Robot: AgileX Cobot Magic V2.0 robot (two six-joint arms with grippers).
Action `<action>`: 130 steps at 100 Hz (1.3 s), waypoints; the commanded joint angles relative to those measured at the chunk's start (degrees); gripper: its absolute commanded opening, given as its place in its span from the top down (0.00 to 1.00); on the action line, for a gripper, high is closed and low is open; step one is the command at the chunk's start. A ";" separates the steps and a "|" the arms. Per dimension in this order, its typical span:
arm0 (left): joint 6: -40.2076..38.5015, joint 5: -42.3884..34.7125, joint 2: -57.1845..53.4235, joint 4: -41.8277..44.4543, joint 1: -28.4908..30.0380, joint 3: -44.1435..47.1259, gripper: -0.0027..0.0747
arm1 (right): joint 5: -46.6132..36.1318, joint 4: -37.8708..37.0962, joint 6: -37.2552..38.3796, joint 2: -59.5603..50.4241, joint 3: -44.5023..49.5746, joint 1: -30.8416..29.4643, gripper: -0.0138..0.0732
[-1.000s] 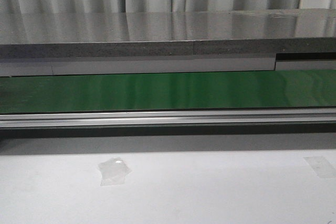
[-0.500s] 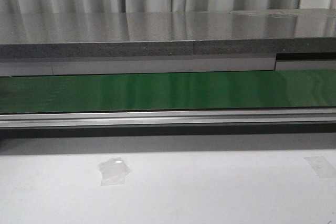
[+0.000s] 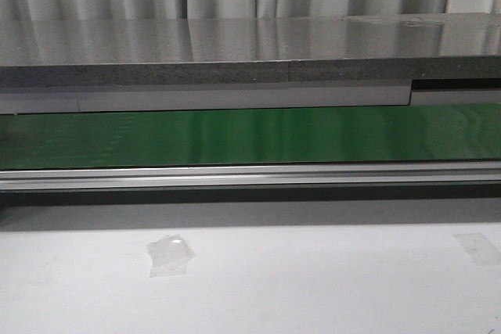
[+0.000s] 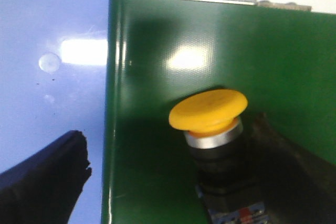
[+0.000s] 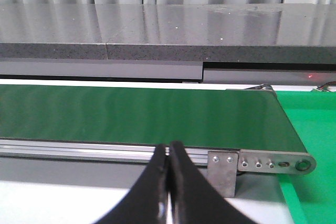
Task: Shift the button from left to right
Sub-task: 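Carry the button onto the conveyor belt and release it, then withdraw the left gripper while the belt carries the button along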
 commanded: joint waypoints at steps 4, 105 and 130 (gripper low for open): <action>0.95 -0.35 -6.20 -1.23 -0.34 -1.32 0.19 | -4.62 -0.55 -0.30 -1.05 -0.89 -0.35 0.92; 5.62 -28.49 -52.74 -5.44 -9.05 32.52 0.19 | -4.62 -0.55 -0.30 -1.05 -0.89 -0.35 0.92; 5.62 -38.64 -69.13 -5.44 -9.39 48.12 0.19 | -4.62 -0.55 -0.30 -1.05 -0.89 -0.35 0.92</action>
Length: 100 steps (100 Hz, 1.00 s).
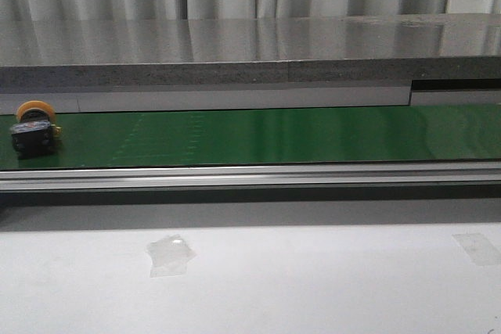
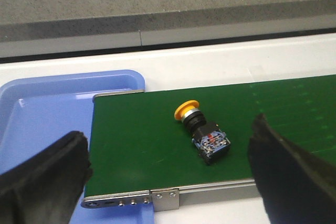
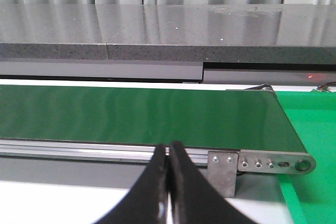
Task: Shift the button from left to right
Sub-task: 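Withdraw the left gripper while the belt carries the button along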
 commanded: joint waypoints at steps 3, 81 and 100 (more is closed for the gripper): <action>0.01 -8.25 -7.55 -0.99 -0.36 4.46 0.19 | -4.62 -0.55 -0.30 -1.05 -0.89 -0.35 0.92; 0.01 -8.74 -25.99 -0.99 -0.36 15.34 0.41 | -4.62 -0.55 -0.30 -1.05 -0.89 -0.35 0.92; 0.01 -8.74 -25.99 -0.99 -0.36 15.34 0.70 | -4.62 -0.55 -0.30 -1.05 -0.89 -0.35 0.92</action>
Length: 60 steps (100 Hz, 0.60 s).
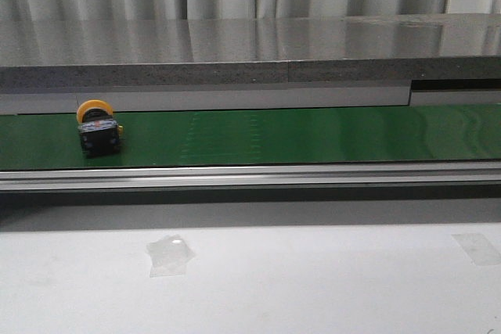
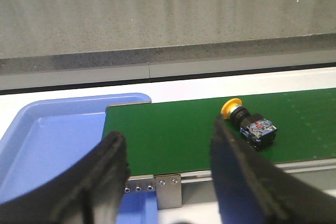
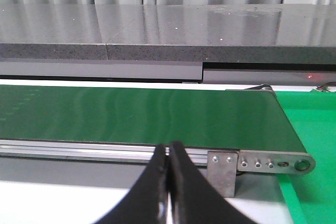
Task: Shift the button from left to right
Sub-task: 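Withdraw the left gripper while the belt carries the button along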
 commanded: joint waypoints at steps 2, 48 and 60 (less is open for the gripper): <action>0.01 -4.70 0.42 -0.95 -0.37 -1.56 0.73 | -4.62 -0.55 -0.30 -1.05 -0.89 -0.35 0.92; 0.01 -4.60 0.42 -0.95 -0.37 -1.56 0.99 | -4.62 -0.55 -0.30 -1.05 -0.89 -0.35 0.92; 0.01 -4.60 0.42 -0.95 -0.37 -1.56 0.99 | -4.85 -0.55 -0.30 -1.05 -0.89 -0.35 0.92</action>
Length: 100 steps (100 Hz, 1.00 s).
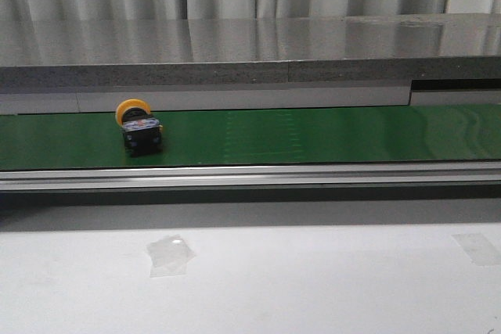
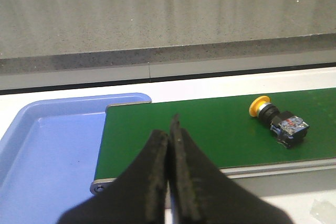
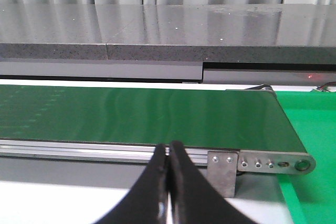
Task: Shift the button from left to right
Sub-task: 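Withdraw the left gripper while the belt carries the button along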
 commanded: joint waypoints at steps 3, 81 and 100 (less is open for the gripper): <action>-0.02 -4.60 0.42 -0.95 -0.37 -1.56 0.99 | -4.85 -0.55 -0.30 -1.05 -0.89 -0.35 0.92; -0.02 -4.60 0.42 -0.95 -0.37 -1.56 0.99 | -0.39 0.06 -0.30 4.79 -12.84 -0.35 0.92; -0.02 -4.60 0.42 -0.95 -0.37 -1.56 0.99 | 11.50 0.06 -0.30 12.35 -21.30 -0.35 0.92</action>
